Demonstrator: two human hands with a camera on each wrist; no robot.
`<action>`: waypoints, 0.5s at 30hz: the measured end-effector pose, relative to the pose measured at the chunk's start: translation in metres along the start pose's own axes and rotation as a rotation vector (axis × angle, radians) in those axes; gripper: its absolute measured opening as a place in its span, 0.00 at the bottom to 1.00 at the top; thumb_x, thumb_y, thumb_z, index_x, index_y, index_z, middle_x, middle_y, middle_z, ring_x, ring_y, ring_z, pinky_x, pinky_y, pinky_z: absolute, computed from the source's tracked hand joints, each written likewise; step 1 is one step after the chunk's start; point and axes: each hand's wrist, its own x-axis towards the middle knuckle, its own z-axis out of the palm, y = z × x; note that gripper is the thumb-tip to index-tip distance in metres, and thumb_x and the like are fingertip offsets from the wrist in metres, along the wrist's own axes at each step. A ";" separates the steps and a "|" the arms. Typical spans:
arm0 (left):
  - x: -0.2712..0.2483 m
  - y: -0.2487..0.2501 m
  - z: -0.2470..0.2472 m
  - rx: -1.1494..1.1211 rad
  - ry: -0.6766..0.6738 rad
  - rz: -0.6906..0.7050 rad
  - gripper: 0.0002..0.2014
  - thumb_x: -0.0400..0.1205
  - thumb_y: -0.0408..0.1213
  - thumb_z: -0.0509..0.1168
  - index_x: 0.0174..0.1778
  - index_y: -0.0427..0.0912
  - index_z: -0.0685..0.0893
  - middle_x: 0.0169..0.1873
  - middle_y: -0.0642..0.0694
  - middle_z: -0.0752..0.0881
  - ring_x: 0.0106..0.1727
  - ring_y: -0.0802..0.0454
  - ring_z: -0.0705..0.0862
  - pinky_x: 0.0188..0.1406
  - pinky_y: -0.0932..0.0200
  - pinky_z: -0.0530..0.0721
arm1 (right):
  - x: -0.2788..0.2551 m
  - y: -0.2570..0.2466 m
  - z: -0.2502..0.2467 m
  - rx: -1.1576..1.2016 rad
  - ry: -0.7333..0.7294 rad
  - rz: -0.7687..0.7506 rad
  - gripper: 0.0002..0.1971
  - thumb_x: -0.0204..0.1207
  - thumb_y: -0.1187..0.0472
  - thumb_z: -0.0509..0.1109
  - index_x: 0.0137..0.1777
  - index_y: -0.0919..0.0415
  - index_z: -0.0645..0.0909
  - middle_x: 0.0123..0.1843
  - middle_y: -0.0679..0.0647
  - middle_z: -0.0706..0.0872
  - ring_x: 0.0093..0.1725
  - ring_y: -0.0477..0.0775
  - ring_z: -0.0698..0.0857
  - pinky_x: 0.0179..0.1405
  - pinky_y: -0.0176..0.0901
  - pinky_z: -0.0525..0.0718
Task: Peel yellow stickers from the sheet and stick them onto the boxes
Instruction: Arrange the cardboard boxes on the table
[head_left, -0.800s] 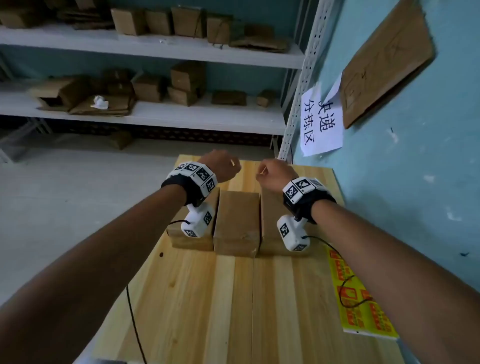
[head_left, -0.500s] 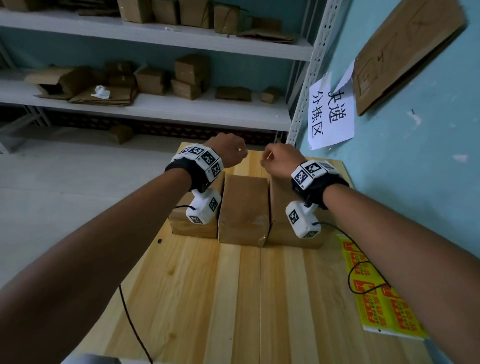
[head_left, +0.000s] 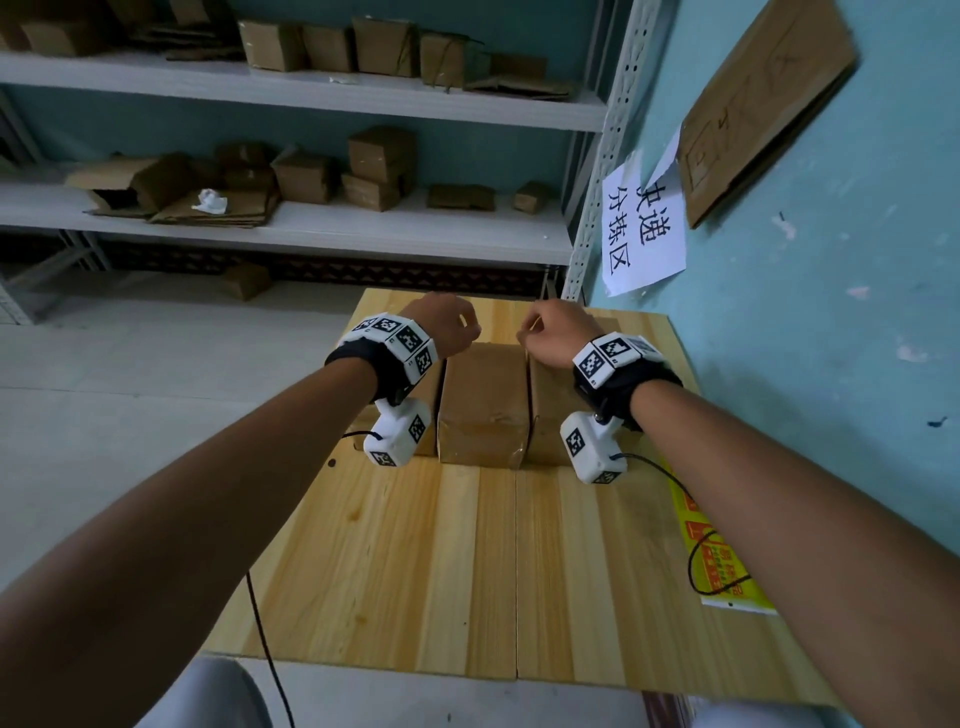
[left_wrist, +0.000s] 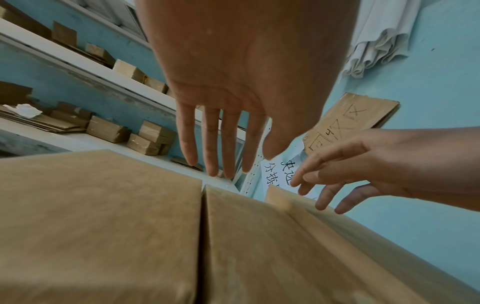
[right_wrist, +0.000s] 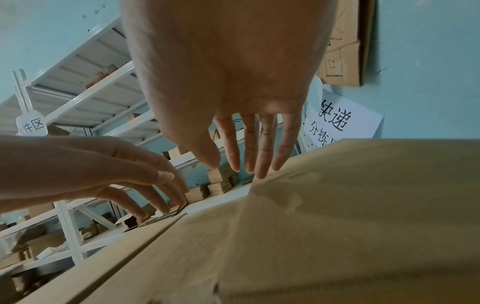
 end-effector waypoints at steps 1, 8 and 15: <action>-0.007 0.001 -0.001 0.005 -0.007 -0.006 0.16 0.85 0.47 0.59 0.61 0.45 0.85 0.60 0.43 0.87 0.60 0.43 0.83 0.58 0.52 0.80 | -0.007 -0.001 -0.001 0.001 -0.003 0.003 0.12 0.80 0.57 0.68 0.59 0.59 0.84 0.62 0.57 0.86 0.59 0.58 0.84 0.60 0.51 0.84; -0.052 0.013 0.003 0.029 -0.041 -0.042 0.16 0.86 0.48 0.58 0.65 0.47 0.83 0.63 0.45 0.85 0.61 0.43 0.83 0.52 0.55 0.79 | -0.052 -0.011 -0.004 0.009 -0.019 0.000 0.09 0.80 0.60 0.67 0.56 0.61 0.83 0.59 0.57 0.86 0.58 0.59 0.84 0.58 0.51 0.84; -0.092 0.030 -0.001 0.015 -0.022 -0.033 0.15 0.86 0.44 0.59 0.63 0.45 0.84 0.62 0.44 0.86 0.62 0.44 0.84 0.59 0.52 0.81 | -0.090 -0.019 -0.009 0.038 -0.024 -0.002 0.10 0.80 0.60 0.67 0.58 0.60 0.84 0.61 0.56 0.85 0.60 0.60 0.84 0.59 0.50 0.82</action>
